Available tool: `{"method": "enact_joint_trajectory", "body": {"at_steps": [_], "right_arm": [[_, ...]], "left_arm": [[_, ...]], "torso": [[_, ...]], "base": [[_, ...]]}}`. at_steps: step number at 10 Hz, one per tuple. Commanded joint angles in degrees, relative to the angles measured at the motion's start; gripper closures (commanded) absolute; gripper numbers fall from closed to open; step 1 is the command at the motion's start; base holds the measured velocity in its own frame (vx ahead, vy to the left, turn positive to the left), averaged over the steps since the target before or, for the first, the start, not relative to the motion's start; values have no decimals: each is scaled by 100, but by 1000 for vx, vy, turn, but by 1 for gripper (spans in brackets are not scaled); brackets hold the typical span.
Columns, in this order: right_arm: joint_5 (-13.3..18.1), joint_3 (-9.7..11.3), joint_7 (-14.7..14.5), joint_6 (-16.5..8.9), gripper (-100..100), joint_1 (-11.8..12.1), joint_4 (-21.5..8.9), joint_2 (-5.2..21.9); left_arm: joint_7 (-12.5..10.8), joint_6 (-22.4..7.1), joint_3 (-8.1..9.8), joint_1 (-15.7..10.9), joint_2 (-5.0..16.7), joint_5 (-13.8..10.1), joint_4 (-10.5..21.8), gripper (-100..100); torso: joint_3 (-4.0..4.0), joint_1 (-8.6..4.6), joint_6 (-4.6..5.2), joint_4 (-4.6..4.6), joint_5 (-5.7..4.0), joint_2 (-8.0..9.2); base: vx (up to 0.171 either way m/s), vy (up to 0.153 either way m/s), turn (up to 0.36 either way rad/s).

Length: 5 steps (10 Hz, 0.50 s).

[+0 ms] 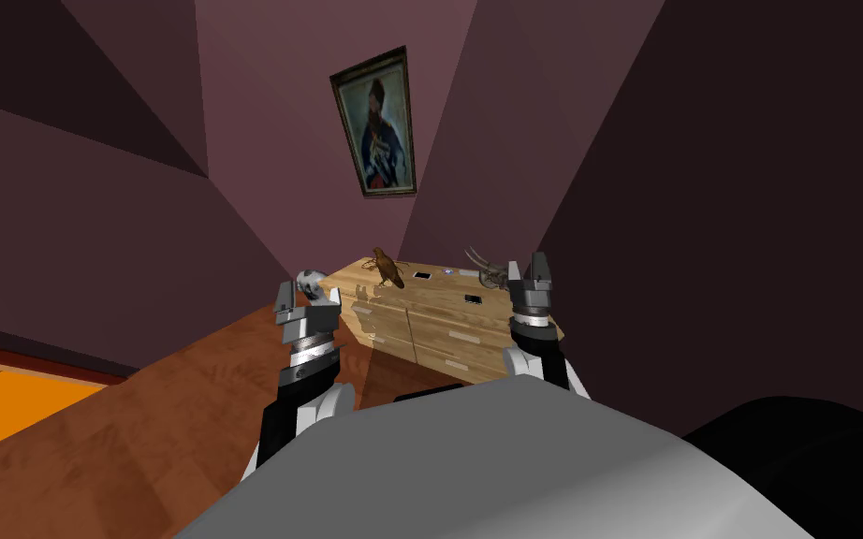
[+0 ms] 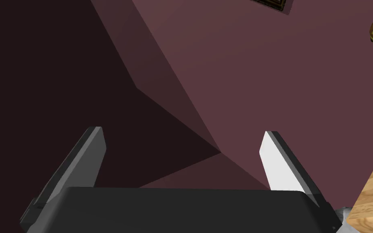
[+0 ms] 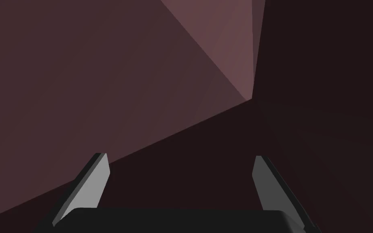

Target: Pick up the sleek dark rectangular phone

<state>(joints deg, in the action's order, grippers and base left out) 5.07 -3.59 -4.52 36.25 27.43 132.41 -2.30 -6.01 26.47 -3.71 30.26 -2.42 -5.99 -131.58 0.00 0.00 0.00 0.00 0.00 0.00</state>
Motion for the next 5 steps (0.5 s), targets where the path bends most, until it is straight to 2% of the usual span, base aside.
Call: {"method": "enact_joint_trajectory", "body": {"at_steps": [1,3,5], "right_arm": [[22,34,5,33,-100,-10,-54,185],[77,110,15,105,-100,-33,-183,526],[162,221,27,208,-100,-67,-381,872]], "left_arm": [[0,0,0,0,0,0,0,0],[0,0,0,-1,0,0,0,0],[0,0,0,-1,0,0,0,0]], "torso": [[0,0,0,0,0,0],[11,5,0,4,1,19],[22,9,0,8,2,38]], "base": [[-26,4,-9],[-72,26,-9],[-116,31,-8]]}}
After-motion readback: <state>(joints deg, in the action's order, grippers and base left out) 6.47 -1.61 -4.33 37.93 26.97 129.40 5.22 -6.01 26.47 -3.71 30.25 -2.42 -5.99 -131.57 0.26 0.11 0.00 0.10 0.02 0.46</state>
